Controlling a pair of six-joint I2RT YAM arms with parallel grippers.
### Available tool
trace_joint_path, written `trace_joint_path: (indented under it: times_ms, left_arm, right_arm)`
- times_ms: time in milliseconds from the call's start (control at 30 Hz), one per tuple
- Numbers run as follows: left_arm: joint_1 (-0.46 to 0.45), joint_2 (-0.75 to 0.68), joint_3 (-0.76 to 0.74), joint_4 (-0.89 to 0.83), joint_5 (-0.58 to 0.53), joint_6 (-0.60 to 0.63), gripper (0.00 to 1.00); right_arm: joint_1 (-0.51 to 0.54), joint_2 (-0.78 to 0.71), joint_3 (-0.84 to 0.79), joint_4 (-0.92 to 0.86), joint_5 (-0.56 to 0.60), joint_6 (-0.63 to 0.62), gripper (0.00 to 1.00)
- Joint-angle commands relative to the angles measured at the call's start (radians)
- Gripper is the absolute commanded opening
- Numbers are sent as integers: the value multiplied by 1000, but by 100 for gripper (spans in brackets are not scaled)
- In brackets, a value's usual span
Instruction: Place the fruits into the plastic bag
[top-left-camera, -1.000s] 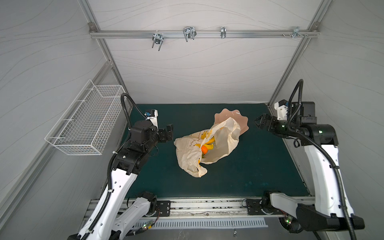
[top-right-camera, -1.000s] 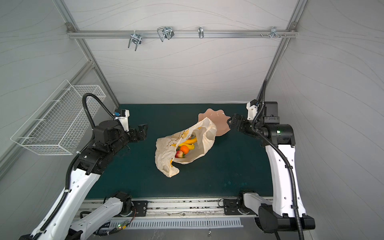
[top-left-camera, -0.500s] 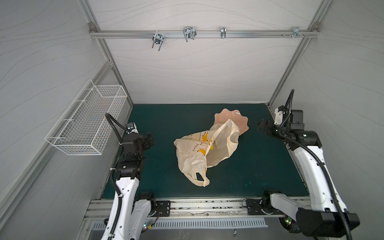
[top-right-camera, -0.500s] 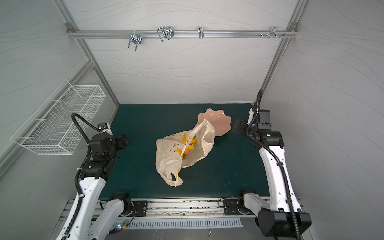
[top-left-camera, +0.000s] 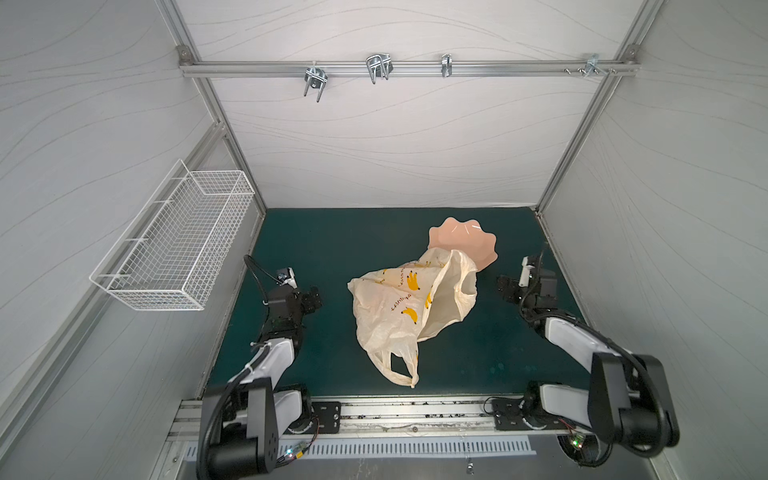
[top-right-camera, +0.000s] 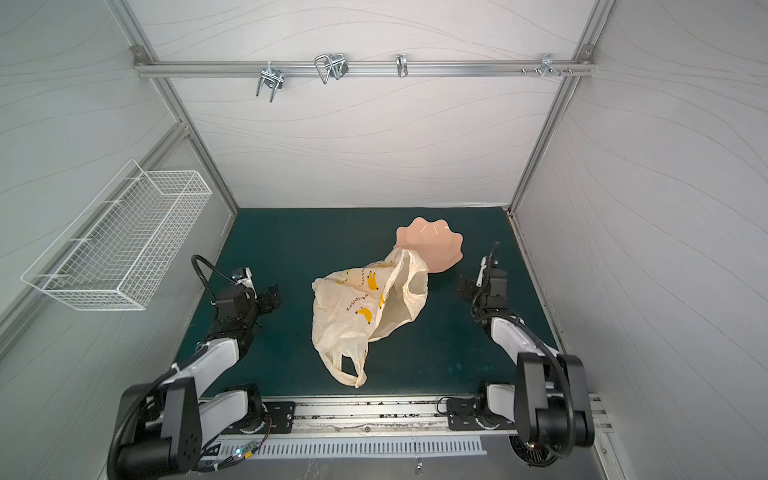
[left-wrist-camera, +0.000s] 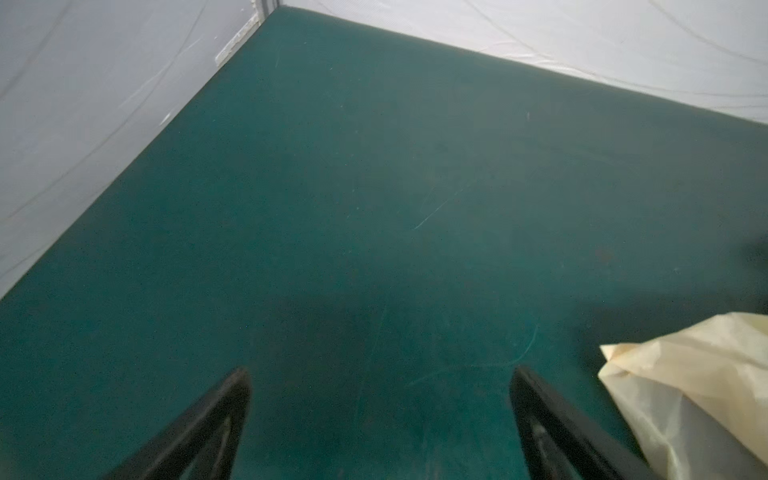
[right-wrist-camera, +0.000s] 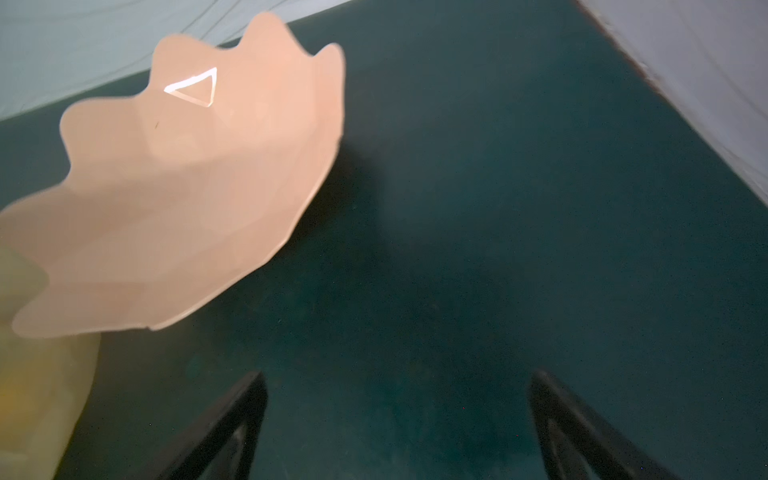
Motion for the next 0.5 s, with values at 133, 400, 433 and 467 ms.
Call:
trace_joint_path:
  times_ms: [133, 400, 433, 467]
  left_arm:
    - [1, 238, 19, 460, 198, 6, 99]
    - [-17, 358, 67, 462, 195, 27, 99]
    - [-20, 379, 70, 496, 195, 29, 99]
    - [-21, 381, 70, 497, 191, 29, 99]
  right_arm:
    - [0, 27, -21, 390, -108, -176, 99]
    - [12, -14, -208, 527, -6, -146, 99]
    - [4, 20, -205, 567, -12, -145, 99]
    - [-8, 64, -195, 606, -31, -128, 99]
